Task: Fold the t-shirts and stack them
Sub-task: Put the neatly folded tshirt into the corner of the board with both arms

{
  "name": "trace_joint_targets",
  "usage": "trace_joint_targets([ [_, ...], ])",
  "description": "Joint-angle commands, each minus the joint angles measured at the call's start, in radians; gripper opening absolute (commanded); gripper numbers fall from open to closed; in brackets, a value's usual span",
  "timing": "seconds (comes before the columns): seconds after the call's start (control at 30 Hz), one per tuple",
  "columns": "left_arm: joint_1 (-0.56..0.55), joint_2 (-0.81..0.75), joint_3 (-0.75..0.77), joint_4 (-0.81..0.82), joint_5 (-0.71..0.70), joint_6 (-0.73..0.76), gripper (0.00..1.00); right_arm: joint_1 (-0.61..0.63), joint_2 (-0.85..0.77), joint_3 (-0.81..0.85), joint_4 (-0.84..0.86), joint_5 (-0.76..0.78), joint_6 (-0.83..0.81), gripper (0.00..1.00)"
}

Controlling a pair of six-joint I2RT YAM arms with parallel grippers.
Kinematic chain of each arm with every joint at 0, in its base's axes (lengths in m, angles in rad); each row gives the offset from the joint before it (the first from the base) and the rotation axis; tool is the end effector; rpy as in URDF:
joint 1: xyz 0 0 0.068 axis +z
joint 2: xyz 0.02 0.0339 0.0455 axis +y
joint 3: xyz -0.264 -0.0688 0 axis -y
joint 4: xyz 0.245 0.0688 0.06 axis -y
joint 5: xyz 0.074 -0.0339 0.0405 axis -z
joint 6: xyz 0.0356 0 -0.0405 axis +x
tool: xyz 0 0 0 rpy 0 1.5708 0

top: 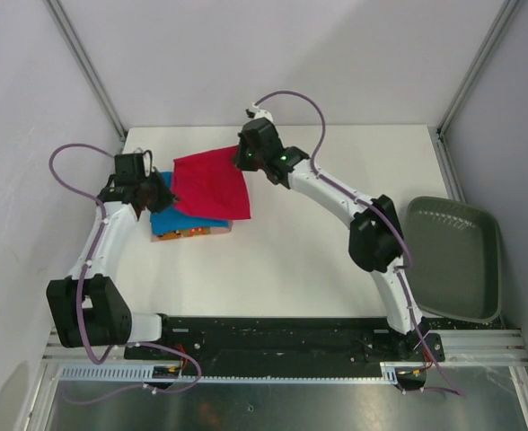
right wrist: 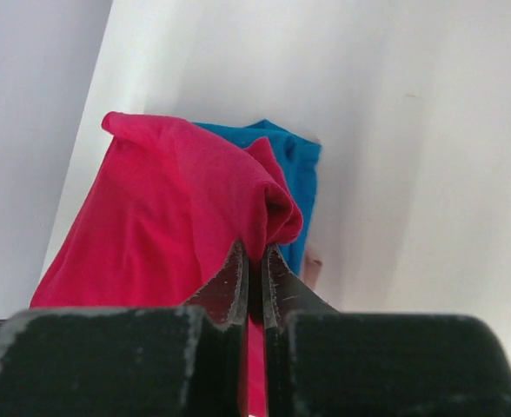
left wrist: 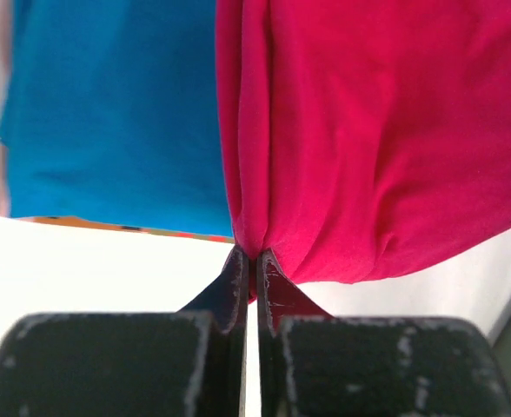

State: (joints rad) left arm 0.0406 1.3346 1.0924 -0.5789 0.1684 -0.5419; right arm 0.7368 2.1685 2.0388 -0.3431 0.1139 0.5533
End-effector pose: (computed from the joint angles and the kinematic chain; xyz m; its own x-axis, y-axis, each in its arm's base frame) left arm 0.2848 0.0056 0.2898 -0.6647 -0.5359 -0.5205 -0.3137 0.8326 -0.4565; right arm 0.3854 0.3441 0.3097 -0.5984 0.1621 -0.7847 -0.3270 0.8447 0.4238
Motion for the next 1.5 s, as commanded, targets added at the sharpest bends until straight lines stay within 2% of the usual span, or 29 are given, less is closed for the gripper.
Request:
trace_joint_targets([
  [0.0,0.076,-0.031,0.047,-0.010,-0.032,0.059,0.00,0.035,0.089,0.193,-0.007,0.003,0.014,0.00],
  [0.17,0.138,-0.021,0.047,-0.019,-0.042,0.082,0.00,0.055,0.176,0.299,-0.013,-0.001,0.040,0.00],
  [0.57,0.203,0.001,0.056,-0.019,-0.053,0.082,0.00,0.073,0.242,0.343,0.037,0.011,0.088,0.00],
  [1.47,0.246,0.054,0.063,-0.019,-0.026,0.080,0.00,0.059,0.297,0.378,0.056,0.003,0.085,0.00],
])
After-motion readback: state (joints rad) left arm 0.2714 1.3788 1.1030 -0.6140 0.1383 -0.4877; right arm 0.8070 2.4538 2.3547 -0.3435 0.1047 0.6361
